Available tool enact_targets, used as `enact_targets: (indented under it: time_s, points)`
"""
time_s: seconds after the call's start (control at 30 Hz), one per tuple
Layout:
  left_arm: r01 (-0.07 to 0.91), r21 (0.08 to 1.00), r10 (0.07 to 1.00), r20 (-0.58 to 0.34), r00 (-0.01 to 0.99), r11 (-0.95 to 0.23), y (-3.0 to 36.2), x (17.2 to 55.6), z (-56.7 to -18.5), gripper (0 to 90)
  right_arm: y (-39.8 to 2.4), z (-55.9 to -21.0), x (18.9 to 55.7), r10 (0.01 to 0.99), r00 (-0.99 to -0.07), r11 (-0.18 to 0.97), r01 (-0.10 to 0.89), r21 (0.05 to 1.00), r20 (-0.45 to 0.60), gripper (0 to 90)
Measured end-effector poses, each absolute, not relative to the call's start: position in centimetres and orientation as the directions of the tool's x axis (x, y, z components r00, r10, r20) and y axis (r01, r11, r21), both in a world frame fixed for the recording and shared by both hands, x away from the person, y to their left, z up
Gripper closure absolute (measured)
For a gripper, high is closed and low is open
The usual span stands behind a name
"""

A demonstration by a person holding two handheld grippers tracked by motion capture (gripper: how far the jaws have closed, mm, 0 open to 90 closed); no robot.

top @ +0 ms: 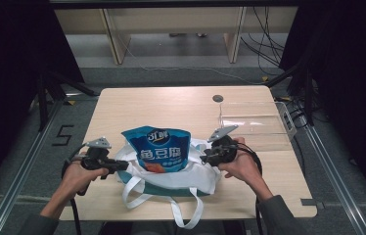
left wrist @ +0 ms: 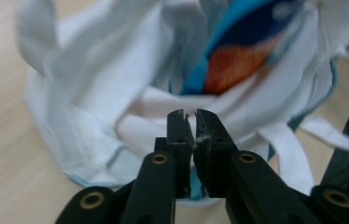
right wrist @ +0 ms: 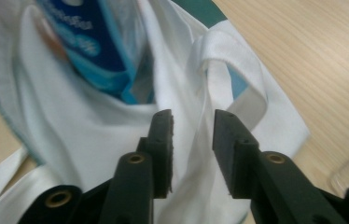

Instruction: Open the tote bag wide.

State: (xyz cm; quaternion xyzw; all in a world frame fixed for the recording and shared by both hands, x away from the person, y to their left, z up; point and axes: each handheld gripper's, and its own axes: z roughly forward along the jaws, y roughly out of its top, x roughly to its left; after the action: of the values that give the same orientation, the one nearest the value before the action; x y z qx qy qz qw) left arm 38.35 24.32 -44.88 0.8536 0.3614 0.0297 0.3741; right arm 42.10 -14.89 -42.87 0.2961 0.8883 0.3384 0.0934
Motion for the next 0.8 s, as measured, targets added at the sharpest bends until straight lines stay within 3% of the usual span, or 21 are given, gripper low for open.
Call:
enact_targets:
  time_s: [0.07,0.1,0.33,0.43,0.8]
  points:
    - [0.605,0.635,0.631,-0.229,0.742,-0.481,24.0,38.3,-46.0,86.4,-14.4,-43.4,43.2,0.601,-0.799,0.613,0.462,0.641,0.002,87.6]
    - [0.599,0.624,0.628,-0.213,0.749,-0.502,23.9,38.4,-46.5,87.5,-14.4,-43.7,43.7,0.613,-0.79,0.618,0.462,0.636,-0.022,89.3]
    - [0.61,0.551,0.63,-0.184,0.754,-0.569,23.2,38.8,-48.9,89.3,-14.5,-46.5,46.2,0.663,-0.749,0.618,0.531,0.579,-0.021,89.6]
    - [0.581,0.508,0.613,-0.127,0.78,-0.636,23.1,39.2,-49.1,89.4,-14.6,-47.6,46.8,0.668,-0.744,0.618,0.542,0.569,-0.016,89.6]
    - [0.602,0.509,0.63,-0.142,0.764,-0.616,22.9,40.9,-49.5,89.2,-14.8,-48.4,48.2,0.686,-0.728,0.598,0.553,0.58,-0.012,89.5]
